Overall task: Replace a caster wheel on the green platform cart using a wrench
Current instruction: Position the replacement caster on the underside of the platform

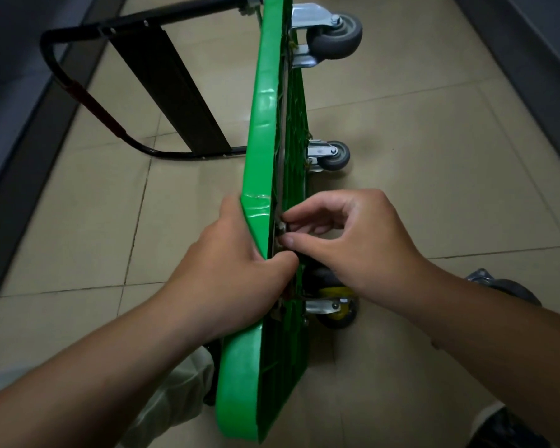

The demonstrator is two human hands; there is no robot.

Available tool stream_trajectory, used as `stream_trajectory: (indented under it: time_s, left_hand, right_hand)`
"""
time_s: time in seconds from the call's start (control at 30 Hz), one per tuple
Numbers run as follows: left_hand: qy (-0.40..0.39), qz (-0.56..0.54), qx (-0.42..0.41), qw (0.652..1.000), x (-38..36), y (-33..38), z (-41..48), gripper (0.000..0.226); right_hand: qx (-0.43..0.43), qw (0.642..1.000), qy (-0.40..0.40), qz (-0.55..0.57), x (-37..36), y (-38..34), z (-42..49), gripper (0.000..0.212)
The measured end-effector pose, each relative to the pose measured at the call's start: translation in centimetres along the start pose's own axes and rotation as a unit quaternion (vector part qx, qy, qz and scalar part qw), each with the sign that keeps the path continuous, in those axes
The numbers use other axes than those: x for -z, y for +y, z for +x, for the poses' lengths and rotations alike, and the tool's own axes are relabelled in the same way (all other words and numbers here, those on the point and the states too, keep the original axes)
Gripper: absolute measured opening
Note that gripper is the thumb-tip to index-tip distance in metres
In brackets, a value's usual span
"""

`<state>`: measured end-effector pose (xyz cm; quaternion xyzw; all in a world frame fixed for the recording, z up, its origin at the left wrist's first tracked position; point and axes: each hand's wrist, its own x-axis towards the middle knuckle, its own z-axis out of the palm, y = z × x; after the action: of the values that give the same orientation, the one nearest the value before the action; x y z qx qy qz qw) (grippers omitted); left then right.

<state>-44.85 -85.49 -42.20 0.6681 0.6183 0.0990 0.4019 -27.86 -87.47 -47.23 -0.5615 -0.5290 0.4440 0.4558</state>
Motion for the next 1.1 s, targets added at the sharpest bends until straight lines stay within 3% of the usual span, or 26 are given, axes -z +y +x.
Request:
stream_trajectory:
  time_s: [0.37, 0.6, 0.73, 0.93, 1.1]
  left_hand:
    - [-0.013, 0.006, 0.004, 1.000, 0.2, 0.2, -0.2, 0.068]
    - [-0.005, 0.015, 0.008, 1.000, 0.1, 0.4, -0.2, 0.067]
    - [-0.007, 0.013, 0.001, 1.000, 0.1, 0.1, -0.1, 0.064]
    - [-0.009, 0.011, 0.004, 1.000, 0.1, 0.3, -0.1, 0.067]
    - [-0.011, 0.008, 0.006, 1.000, 0.2, 0.5, -0.2, 0.069]
  right_hand:
    - [0.014, 0.999, -0.018, -0.035, 0.1, 0.8, 0.7, 0.004]
    - [0.002, 0.996, -0.013, -0.088, -0.3, 0.6, 1.0, 0.024]
    - [-0.021, 0.999, -0.009, -0.023, -0.4, 0.3, 1.1, 0.009]
    - [-0.012, 0.998, -0.061, 0.013, 0.6, 0.0, 1.1, 0.018]
    - [0.001, 0.998, -0.059, -0.031, 0.5, 0.3, 1.0, 0.006]
